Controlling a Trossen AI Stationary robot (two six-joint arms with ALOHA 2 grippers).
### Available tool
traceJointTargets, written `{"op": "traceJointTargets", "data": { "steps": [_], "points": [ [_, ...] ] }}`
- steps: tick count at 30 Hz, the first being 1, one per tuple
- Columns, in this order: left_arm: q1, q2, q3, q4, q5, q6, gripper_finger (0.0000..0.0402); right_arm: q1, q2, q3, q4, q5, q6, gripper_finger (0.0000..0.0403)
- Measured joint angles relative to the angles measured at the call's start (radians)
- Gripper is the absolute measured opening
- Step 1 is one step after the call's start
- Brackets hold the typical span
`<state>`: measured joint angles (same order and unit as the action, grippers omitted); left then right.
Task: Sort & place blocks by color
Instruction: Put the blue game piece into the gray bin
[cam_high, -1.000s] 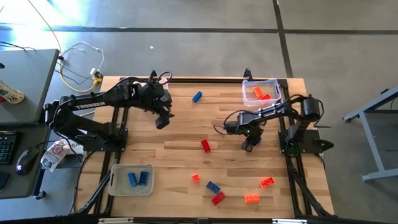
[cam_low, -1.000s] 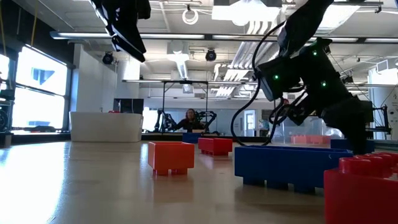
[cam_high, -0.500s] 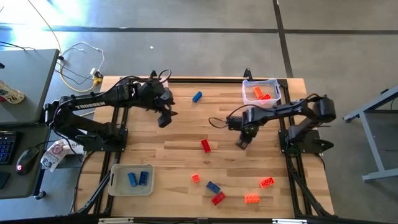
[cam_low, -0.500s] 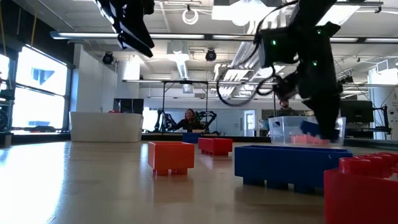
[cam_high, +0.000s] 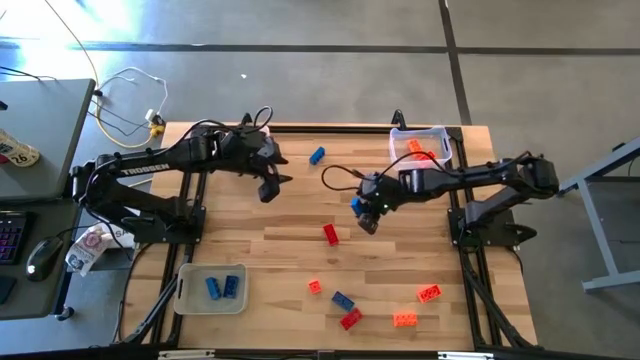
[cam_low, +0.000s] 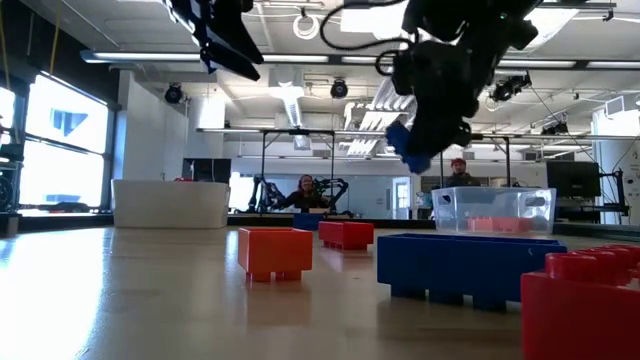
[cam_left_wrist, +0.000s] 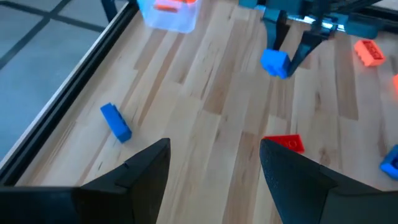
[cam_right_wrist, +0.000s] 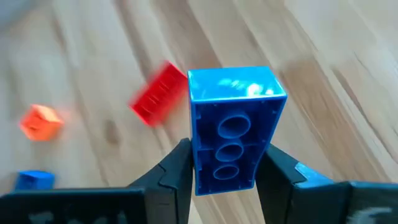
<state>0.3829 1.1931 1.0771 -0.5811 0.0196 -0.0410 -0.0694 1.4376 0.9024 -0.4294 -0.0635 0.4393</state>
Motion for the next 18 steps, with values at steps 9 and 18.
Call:
{"op": "traceJointTargets", "data": {
  "steps": [9, 18],
  "points": [
    [-0.064, 0.0, 0.0, 0.078, 0.003, 0.0, 0.0235, 0.044, 0.0, 0.001, 0.305, 0.01, -0.12, 0.0111],
    [-0.136, 0.0, 0.0, 0.173, 0.003, 0.0, 0.0235, 0.071, 0.0, 0.001, 0.587, 0.041, -0.281, 0.0111]
  ]
}}
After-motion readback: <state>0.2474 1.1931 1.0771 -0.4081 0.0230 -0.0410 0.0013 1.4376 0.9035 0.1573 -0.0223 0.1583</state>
